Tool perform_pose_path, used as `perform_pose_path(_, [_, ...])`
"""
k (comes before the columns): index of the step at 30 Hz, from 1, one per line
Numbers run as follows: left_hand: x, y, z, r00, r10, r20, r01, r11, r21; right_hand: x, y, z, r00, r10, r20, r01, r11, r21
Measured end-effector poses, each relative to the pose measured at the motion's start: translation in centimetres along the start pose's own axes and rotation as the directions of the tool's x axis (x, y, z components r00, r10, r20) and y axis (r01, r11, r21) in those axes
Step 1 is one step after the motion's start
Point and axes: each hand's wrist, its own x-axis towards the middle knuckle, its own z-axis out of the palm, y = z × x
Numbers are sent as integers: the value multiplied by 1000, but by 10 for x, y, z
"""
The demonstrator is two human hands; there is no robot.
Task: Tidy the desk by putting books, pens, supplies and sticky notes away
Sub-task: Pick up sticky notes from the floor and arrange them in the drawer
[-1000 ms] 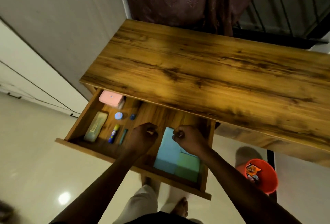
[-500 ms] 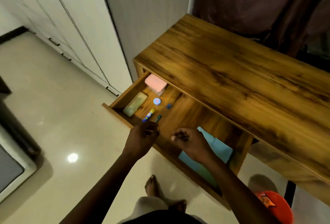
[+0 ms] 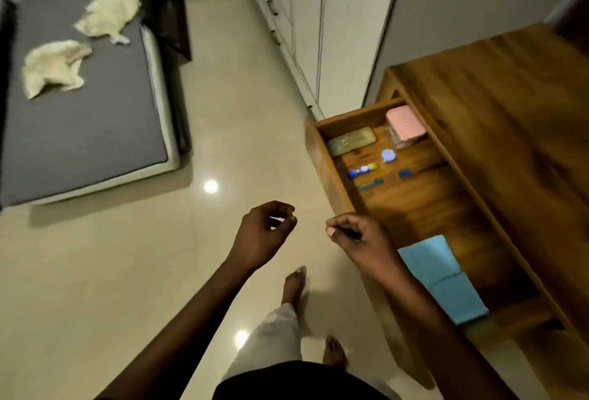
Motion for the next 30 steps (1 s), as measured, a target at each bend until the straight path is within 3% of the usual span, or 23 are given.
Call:
perform_pose_path(9, [-145, -62, -43, 923, -215, -318, 180, 974, -136, -44, -12, 50, 933, -56, 355, 96, 991, -96])
perform_pose_path(16, [-252, -117, -70, 727, -436, -530, 300, 896, -326, -76, -38, 134, 784, -67, 618, 207, 965, -158])
perform_pose_path(22, [-341, -160, -67, 548, -616, -566, 325, 780, -534, -116, -50, 216, 610, -22, 792, 299, 932, -205])
perform_pose_path(30, [-453, -228, -90, 289, -745, -601, 294, 667, -685, -169, -71, 298, 431, 32, 902, 423, 876, -233])
